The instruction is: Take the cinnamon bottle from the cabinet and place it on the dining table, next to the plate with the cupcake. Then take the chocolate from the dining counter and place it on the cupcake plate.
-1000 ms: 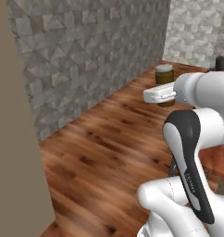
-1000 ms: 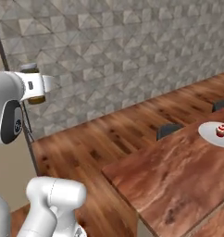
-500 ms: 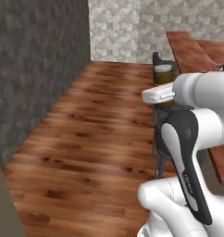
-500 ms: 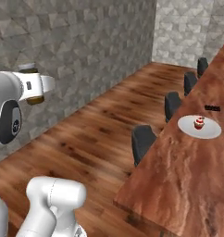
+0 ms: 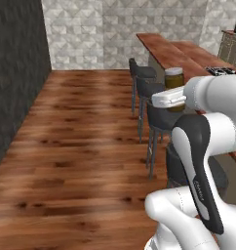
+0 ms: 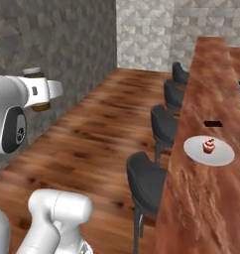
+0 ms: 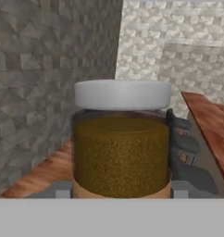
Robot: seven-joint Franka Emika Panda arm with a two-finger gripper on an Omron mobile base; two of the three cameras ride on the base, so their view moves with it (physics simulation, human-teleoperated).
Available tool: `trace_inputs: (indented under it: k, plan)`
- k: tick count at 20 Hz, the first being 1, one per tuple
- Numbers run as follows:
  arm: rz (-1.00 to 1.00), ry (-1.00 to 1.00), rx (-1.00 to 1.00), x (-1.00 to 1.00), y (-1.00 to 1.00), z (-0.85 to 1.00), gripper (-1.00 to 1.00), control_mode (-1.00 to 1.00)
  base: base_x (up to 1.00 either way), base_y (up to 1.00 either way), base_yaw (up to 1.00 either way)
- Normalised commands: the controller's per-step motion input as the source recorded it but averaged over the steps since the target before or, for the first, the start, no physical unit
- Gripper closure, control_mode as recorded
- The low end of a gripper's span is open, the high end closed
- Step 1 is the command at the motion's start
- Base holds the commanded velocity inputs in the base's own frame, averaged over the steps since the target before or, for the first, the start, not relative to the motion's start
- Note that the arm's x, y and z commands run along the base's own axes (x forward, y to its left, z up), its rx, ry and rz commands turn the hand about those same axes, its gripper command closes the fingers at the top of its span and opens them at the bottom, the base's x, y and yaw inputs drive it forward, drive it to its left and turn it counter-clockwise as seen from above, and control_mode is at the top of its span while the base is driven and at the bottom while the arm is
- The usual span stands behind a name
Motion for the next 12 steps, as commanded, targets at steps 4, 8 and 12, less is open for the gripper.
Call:
trace_inputs:
  k: [4, 8, 12]
  plan:
    - [0.00, 0.00, 0.00, 0.00, 0.00, 0.00, 1.00, 1.00, 0.66, 0.37, -0.39]
    - [0.00, 0.00, 0.00, 0.00, 0.00, 0.00, 1.00, 1.00, 0.56, 0.35, -0.53]
    - [0.00, 0.00, 0.00, 0.00, 0.00, 0.00, 1.00, 1.00, 0.55, 0.28, -0.60]
